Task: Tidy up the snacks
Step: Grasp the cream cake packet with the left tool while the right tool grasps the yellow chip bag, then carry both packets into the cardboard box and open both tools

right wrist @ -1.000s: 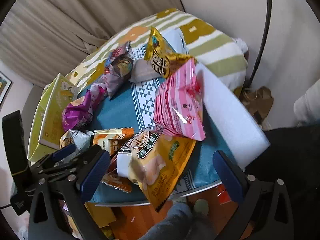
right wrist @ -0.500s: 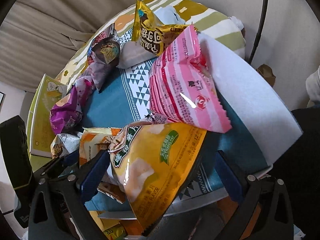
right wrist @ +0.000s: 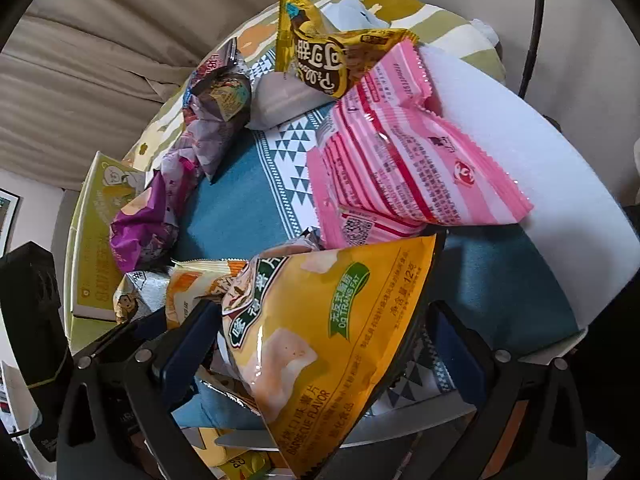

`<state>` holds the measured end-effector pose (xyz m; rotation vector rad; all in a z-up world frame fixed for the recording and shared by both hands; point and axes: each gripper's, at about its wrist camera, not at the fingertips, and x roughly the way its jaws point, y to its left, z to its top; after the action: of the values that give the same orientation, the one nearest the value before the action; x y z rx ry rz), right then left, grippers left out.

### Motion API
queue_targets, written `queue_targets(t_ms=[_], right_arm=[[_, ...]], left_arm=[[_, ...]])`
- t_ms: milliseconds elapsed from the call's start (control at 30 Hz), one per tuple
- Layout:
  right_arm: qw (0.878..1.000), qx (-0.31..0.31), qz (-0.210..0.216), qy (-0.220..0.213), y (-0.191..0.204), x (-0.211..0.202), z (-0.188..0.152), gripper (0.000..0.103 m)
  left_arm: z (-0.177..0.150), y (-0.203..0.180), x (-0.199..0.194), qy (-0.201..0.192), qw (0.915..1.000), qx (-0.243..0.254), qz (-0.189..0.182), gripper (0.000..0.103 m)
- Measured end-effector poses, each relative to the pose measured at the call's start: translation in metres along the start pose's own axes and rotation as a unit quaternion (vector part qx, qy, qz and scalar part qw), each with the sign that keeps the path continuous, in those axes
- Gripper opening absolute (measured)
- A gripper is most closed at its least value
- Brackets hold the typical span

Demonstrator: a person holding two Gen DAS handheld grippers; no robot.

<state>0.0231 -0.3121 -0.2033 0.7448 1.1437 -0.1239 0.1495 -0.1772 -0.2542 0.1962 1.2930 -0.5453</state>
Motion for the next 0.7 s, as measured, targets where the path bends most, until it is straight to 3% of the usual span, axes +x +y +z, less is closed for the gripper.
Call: queue_targets(t_ms=[33,100,267,700], right_arm=[[1.0,-0.001,0.002,0.001,0.001,0.001,-0.001,0.102],[1.0,-0.007,0.009,0.005,0.002,0.002,-0.002,0.089],[1.0,-0.02,0.005,0.002,0.003,0.0,-0.006,0.072],[0.998,-0.057,-0.003,-0.02,0.003,-0.022,-0.009,0.066]], left_arm=[[0.0,0.0,0.0,0.0,1.0,-0.001,0.0,0.061],[-0.002,0.0,-0.001,-0.002,1.0,-0.003,0.001,0.06],[-0.005,0.004,-0.006,-0.004,0.9999,-0.011,0.004,0.058],[-0.013,-0.001,-0.023,-0.019,0.9994,-0.019,0.023,0.057]])
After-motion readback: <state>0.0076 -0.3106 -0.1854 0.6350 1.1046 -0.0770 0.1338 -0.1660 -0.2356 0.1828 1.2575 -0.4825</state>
